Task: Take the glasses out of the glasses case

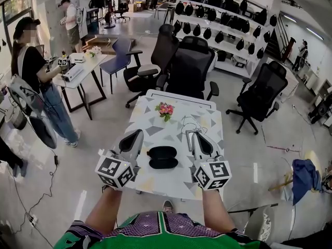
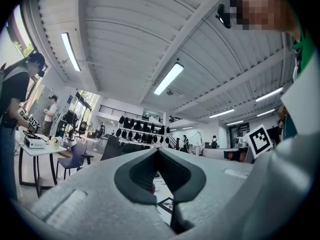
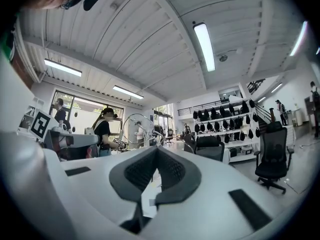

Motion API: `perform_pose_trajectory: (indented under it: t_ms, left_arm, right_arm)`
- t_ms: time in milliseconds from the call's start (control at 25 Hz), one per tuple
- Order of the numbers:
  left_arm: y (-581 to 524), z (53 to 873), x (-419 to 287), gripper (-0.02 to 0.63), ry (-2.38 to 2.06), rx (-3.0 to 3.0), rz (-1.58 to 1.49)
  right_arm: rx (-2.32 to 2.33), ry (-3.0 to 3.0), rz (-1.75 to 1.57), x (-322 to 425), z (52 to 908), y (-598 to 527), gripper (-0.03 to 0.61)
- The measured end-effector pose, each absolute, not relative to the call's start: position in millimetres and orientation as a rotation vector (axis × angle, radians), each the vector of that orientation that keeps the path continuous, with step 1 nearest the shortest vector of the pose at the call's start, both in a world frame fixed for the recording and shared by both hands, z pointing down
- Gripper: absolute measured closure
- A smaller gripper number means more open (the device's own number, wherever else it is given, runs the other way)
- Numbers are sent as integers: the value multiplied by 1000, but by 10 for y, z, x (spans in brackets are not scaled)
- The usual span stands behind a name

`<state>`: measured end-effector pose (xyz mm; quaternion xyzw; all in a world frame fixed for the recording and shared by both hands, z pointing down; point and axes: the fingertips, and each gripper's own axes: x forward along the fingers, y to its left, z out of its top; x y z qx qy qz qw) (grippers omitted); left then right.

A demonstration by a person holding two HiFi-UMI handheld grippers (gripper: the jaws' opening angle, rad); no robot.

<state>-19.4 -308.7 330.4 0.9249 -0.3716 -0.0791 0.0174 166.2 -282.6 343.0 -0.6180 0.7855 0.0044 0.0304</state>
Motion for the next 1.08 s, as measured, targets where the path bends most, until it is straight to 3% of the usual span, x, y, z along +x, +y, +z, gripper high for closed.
perform_pose_trajectory:
  t_ms: [1080]
  left_arm:
    - [-3091, 3267, -199, 598, -1177, 2870, -265]
  right_arm:
    - [-1884, 2415, 24, 1672, 3392, -2877, 577]
